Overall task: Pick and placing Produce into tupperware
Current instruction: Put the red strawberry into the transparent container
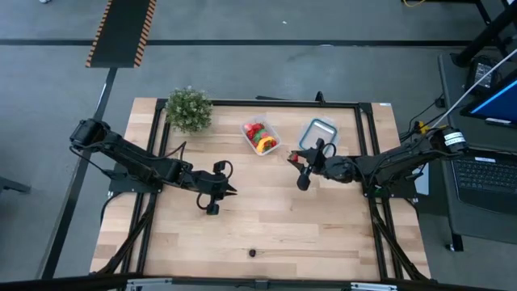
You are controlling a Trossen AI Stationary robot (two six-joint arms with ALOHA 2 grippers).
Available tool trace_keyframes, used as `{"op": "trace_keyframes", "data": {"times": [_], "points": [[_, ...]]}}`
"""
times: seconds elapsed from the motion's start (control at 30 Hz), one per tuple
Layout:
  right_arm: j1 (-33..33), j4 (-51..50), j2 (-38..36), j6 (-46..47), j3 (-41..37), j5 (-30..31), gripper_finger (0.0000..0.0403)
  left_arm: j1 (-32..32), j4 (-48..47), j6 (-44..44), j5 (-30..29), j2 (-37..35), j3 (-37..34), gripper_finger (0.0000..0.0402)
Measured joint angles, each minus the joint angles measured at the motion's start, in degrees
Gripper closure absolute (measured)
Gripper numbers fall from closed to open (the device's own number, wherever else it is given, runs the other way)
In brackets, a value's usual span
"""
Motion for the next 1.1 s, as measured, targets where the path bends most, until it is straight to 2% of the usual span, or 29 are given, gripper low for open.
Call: {"op": "trace_keyframes", "data": {"times": [0.27,0.33,0.43,0.57,0.87,1.1], "points": [[-1.41,0.07,0.78,1.04,0.08,-0.64,0.0261,0.0,0.01,0.0,-0.02,0.02,0.02,0.0377],[-2.63,-0.33,1.41,0.91,0.35,-2.81,0.0261,0.0,-0.01,0.0,-0.02,0.04,0.02,0.0379],[-4.91,-0.9,3.78,-1.75,2.5,-9.79,0.0261,0.0,-0.01,0.0,-0.02,0.04,0.04,0.0383],[-8.39,-10.65,7.68,-4.01,8.82,-12.6,0.0261,0.04,-0.03,0.0,-0.02,0.04,0.04,0.0388],[-18.76,-23.64,14.24,-10.06,22.52,-27.06,0.0261,0.04,-0.29,0.28,-0.02,0.04,0.04,0.04],[-25.13,-35.19,19.44,-12.59,33.53,-35.69,0.0261,0.04,-0.37,0.42,-0.08,0.04,0.04,0.0393]]}}
